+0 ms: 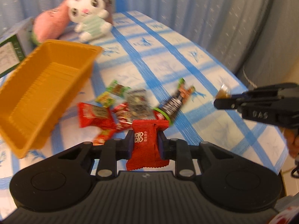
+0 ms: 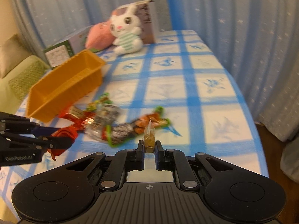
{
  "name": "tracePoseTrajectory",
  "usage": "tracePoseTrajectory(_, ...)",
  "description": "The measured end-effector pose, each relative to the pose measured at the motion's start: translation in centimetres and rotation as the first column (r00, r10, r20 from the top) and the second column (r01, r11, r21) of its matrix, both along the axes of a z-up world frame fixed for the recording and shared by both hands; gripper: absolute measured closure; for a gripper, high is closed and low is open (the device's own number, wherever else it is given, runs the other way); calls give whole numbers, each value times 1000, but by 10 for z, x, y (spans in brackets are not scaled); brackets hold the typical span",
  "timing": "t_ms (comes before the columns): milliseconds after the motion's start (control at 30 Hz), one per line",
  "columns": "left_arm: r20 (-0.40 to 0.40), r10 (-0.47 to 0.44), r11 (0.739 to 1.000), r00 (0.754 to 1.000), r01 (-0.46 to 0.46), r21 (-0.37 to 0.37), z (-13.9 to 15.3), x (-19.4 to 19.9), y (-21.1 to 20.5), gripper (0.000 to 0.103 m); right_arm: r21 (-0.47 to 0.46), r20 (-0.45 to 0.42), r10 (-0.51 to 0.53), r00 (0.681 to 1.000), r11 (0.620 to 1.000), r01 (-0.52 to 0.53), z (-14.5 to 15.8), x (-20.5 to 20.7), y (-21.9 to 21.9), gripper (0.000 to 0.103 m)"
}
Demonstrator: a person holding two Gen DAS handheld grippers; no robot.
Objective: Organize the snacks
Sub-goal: 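Grasp the red candy packet with the left gripper while the right gripper holds the amber candy, then carry both candies over the orange tray and open both grippers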
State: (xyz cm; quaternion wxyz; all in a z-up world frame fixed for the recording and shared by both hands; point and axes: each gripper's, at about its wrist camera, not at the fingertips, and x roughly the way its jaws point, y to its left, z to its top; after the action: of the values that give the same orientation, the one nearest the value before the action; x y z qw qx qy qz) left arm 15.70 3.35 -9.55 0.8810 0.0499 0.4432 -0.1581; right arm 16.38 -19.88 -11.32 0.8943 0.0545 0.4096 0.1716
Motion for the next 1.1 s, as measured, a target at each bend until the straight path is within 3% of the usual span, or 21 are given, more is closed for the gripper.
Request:
tracePoseTrajectory(467, 100, 254, 967, 962, -253, -29, 56, 14, 84, 79, 54, 58, 215, 975, 974, -218, 34, 52, 93, 92)
tracePoseTrajectory(833, 90, 384, 923, 919, -385, -14, 55, 53, 135, 79, 77, 94, 331, 939, 938, -338, 52, 106, 173, 92)
tracePoseTrajectory(1100, 52, 440, 898, 897, -440, -6, 40, 83, 161, 79, 52, 82, 364, 928, 928, -369, 45, 138, 211, 92)
